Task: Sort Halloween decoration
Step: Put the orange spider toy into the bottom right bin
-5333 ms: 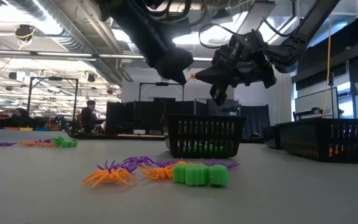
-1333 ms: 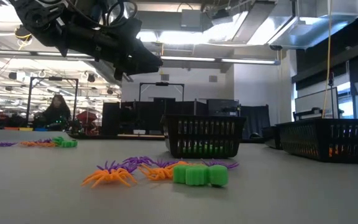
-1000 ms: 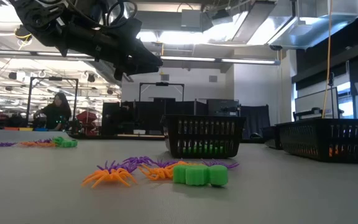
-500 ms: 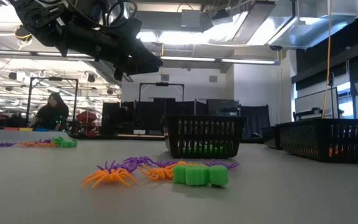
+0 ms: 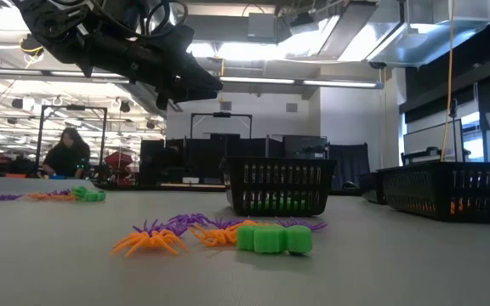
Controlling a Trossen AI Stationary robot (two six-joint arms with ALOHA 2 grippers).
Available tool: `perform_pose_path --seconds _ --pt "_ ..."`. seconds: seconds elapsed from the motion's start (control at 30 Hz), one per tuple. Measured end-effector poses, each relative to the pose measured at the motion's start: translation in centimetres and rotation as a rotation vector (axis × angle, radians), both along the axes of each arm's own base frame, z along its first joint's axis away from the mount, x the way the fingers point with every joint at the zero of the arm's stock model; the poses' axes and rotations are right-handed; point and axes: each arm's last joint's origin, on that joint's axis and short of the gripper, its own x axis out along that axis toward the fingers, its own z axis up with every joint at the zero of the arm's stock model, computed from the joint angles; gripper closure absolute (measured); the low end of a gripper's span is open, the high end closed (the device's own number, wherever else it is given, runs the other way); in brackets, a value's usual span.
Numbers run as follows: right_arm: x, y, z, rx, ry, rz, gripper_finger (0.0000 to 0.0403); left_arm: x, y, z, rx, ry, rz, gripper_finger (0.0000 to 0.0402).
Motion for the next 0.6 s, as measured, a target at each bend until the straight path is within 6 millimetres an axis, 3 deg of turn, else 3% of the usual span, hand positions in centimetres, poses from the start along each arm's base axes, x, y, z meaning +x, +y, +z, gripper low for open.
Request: perform_pose_path --seconds 0.3,0.6 --pt "0.0 0.3 -0.3 0.059 0.055 -0.017 0.0357 0.0 0.0 0.0 0.000 0.000 0.000 0.0266" --pt "0.0 0.5 -2.0 0.039 0.116 -0.022 0.0271 0.0 0.0 0.0 0.000 -0.001 0.000 0.0266"
